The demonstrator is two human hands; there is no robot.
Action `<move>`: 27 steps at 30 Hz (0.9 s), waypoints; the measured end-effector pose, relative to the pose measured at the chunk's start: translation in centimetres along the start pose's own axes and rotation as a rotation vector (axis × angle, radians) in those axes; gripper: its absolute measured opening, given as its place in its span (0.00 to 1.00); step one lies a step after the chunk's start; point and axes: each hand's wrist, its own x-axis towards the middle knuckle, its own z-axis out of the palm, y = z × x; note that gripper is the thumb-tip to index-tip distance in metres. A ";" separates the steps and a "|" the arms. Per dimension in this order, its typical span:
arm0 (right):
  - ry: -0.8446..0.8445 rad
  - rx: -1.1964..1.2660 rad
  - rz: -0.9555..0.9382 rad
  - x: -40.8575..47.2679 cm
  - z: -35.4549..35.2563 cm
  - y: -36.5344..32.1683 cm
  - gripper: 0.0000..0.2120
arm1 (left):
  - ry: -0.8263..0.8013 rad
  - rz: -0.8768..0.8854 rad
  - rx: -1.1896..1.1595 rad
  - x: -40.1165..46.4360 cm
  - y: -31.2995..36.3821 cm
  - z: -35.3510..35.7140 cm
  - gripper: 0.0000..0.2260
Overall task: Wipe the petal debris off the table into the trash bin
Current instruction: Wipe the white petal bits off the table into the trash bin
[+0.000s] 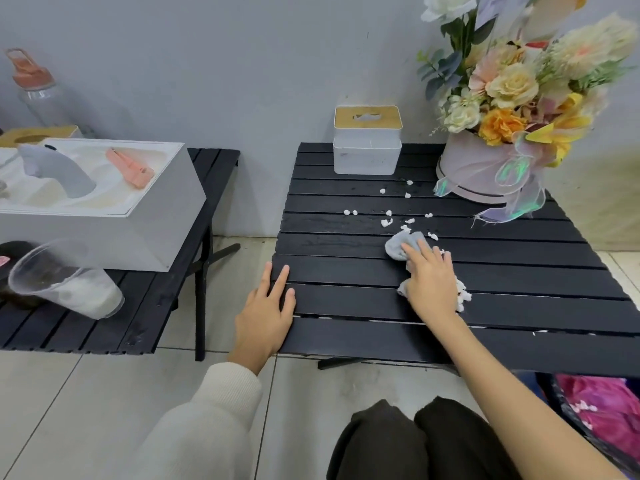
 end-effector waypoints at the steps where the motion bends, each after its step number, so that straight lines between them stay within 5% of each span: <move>1: 0.066 0.055 0.002 0.1 -0.5 -0.7 0.26 | 0.011 -0.001 0.021 0.0 0.0 0.0 0.21; 4: 0.217 0.112 -0.085 -1.3 -1.6 -4.4 0.24 | 0.026 0.014 0.081 0.3 -0.1 0.1 0.22; 8: 0.025 0.041 -0.161 -5.9 0.3 -7.0 0.33 | -0.010 -0.022 0.199 0.4 0.0 0.0 0.22; 20: 0.029 -0.045 0.079 -4.1 -4.9 5.8 0.27 | -0.024 -0.023 0.517 0.6 3.1 -0.6 0.23; 23: 0.151 0.004 0.091 -3.8 -4.8 2.4 0.22 | 0.050 0.098 0.352 0.7 8.2 1.3 0.23; 27: 0.022 0.048 0.004 -5.9 -2.9 -1.0 0.23 | -0.020 0.074 0.113 0.0 14.0 4.5 0.24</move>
